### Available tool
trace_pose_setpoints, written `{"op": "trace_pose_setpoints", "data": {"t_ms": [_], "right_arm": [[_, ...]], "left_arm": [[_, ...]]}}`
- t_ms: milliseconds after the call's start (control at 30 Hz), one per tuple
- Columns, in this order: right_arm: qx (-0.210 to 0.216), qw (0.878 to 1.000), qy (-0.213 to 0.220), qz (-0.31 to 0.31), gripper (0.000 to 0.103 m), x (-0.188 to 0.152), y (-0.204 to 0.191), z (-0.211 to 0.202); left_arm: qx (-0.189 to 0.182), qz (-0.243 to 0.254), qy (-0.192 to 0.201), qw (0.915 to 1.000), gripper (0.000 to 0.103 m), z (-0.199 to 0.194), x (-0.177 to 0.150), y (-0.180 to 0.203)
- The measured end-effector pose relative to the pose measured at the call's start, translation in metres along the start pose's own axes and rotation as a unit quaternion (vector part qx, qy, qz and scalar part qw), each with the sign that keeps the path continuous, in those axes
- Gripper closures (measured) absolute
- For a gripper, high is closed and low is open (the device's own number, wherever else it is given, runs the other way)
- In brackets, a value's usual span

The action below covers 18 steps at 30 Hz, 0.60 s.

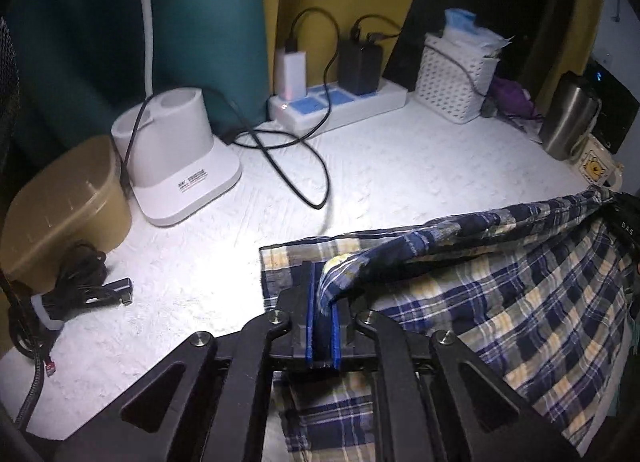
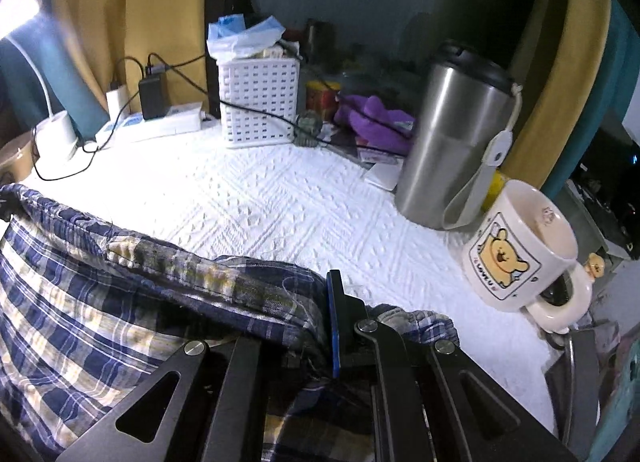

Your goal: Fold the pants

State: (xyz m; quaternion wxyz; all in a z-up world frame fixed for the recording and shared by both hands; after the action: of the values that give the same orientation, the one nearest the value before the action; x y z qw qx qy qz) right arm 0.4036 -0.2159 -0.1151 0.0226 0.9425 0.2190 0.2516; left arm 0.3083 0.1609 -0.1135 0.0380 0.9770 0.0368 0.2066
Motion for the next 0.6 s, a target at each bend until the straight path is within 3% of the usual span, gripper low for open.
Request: {"op": "trace_pose_setpoints", "data": {"t_ms": [100, 333, 467, 533, 567, 600], "right_arm": [[-0.002, 1.000, -0.010, 0.004, 0.096, 0.000, 0.001, 0.009], [-0.014, 1.000, -0.022, -0.002, 0.095, 0.006, -0.004, 0.018], [-0.017, 1.000, -0.022, -0.003, 0.094, 0.006, -0.002, 0.014], [-0.020, 1.000, -0.019, -0.003, 0.087, 0.005, -0.001, 0.009], [-0.022, 1.000, -0.016, -0.001, 0.078, 0.004, 0.001, 0.005], [-0.025, 1.000, -0.012, 0.003, 0.062, 0.004, 0.003, 0.001]], "left_arm": [[0.014, -0.019, 0.001, 0.9997, 0.084, 0.008, 0.002, -0.012], [0.028, -0.050, -0.007, 0.9983, 0.084, 0.014, 0.001, -0.034], [0.021, -0.043, -0.003, 0.9988, 0.080, 0.002, -0.005, -0.030], [0.021, -0.040, 0.001, 0.9990, 0.069, -0.005, -0.009, -0.027], [0.022, -0.038, 0.006, 0.9990, 0.066, -0.010, -0.012, -0.025], [0.022, -0.037, 0.009, 0.9991, 0.065, -0.013, -0.015, -0.024]]}}
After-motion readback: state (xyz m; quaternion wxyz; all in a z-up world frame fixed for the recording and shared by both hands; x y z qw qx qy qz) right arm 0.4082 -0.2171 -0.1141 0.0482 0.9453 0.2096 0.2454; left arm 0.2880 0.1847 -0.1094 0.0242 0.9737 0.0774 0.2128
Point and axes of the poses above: each gripper's, at about its wrist camera, not at the fingertips, and z roughly the way its jaws point, y to its right, x to its top, the point moved 3 cm from there along z, roughly the way its jaws point, and after that the axes turned 15 degrees about -y, right-handed, at the moved point
